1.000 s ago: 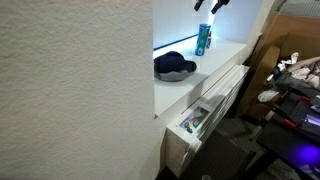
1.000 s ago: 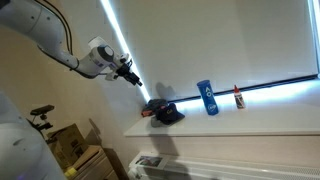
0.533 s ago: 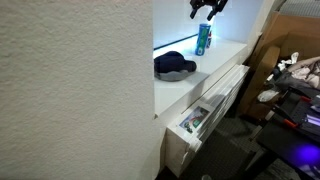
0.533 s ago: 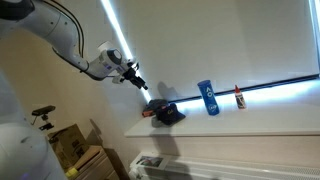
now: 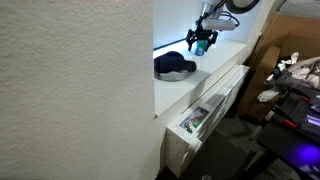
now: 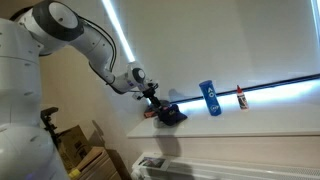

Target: Place the black cap on the blue can, move the gray cap to the right, and move the bottle to the left

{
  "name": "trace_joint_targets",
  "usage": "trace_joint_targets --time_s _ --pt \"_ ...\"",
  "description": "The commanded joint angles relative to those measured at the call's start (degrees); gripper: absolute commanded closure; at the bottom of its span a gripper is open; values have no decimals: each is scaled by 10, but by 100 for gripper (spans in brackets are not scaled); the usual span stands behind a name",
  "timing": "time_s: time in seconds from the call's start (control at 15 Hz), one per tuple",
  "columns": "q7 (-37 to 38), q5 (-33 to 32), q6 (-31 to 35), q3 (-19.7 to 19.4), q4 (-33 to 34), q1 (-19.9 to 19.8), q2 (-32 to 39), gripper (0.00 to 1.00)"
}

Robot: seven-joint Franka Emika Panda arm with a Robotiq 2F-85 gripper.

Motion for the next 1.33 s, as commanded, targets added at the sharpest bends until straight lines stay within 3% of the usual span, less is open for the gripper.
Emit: trace_joint_targets --time_s 0.0,0.07,0.27,0.33,0.53,0.73,0.87,0.93,1.0,1.27 --pt "24 11 15 -43 34 57 7 0" --pt "62 4 59 -58 28 72 1 0" --pt "178 -35 107 -115 81 133 34 0" --pt "111 -2 83 -90 46 109 4 0" --pt "161 -19 95 -113 68 135 19 0" --pt "144 5 79 -105 88 124 38 0" --pt "45 114 33 -45 124 71 78 0" --pt "11 152 16 -37 137 60 95 0" --pt "64 108 46 -80 92 106 49 0" --pt "17 152 36 -65 123 83 91 0"
